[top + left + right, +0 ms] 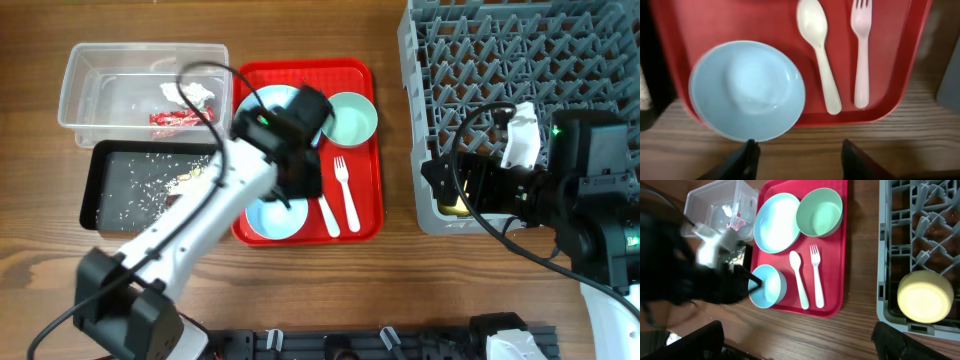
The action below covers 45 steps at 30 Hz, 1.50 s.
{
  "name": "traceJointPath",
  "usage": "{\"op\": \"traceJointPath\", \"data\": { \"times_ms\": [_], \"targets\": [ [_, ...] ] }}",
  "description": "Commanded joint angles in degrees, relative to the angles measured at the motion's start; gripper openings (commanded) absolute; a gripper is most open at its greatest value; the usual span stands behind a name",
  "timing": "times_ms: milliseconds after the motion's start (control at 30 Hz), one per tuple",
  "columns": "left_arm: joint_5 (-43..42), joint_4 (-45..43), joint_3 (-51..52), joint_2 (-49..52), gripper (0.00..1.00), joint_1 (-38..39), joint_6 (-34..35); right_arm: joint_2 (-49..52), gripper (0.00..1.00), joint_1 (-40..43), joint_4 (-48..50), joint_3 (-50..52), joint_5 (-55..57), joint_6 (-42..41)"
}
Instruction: Sort waste into correct bins and load items into the dishwasher rack
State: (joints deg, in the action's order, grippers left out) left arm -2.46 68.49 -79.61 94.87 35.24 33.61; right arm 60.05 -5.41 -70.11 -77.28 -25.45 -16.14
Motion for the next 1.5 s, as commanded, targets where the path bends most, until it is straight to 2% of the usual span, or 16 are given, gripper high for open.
{"op": "traceJointPath", "data": {
  "times_ms": [0,133,300,433,633,700,867,1033,1167,1300,1467],
  "targets": [
    [1.6,-6.5,7.5,0.2,0.49,2.7,4.5,0.0,0.96,0.1,0.0,0.1,0.4,1.1],
    [4.7,-11.6,13.6,0.6,0.4,3.1,7.8,0.0,0.96,0.1,0.0,0.1,0.4,1.1],
    [4.2,-18.3,18.9,0.8,0.32,3.2,7.7,0.1,0.96,0.1,0.0,0.1,0.4,1.1],
    [3.6,-19.5,19.3,0.8,0.29,3.2,6.5,0.1,0.97,0.1,0.0,0.1,0.4,1.1],
    [2.4,-21.2,19.3,0.8,0.25,5.0,-0.1,0.1,0.96,0.1,0.0,0.1,0.4,1.1],
    [2.6,-21.4,19.3,0.8,0.22,5.9,-0.4,0.1,0.96,0.1,0.0,0.1,0.4,1.1],
    [5.2,-23.3,21.3,1.7,0.22,6.9,-0.4,0.1,0.95,0.1,-0.1,0.1,0.4,1.0],
    [6.2,-23.8,22.0,2.3,0.16,6.1,-0.3,0.1,0.95,0.1,-0.1,0.1,0.4,1.0],
    [6.4,-24.2,22.0,2.4,0.04,6.1,-0.4,0.1,0.94,0.1,-0.1,0.1,0.4,1.0],
    [6.2,-22.9,21.4,1.7,0.04,6.1,-0.4,0.1,0.94,0.1,-0.2,0.1,0.4,1.0],
    [5.2,-15.7,15.5,-3.1,0.04,4.5,-0.4,0.1,0.94,0.1,-0.5,0.1,0.4,1.0]
  ]
}}
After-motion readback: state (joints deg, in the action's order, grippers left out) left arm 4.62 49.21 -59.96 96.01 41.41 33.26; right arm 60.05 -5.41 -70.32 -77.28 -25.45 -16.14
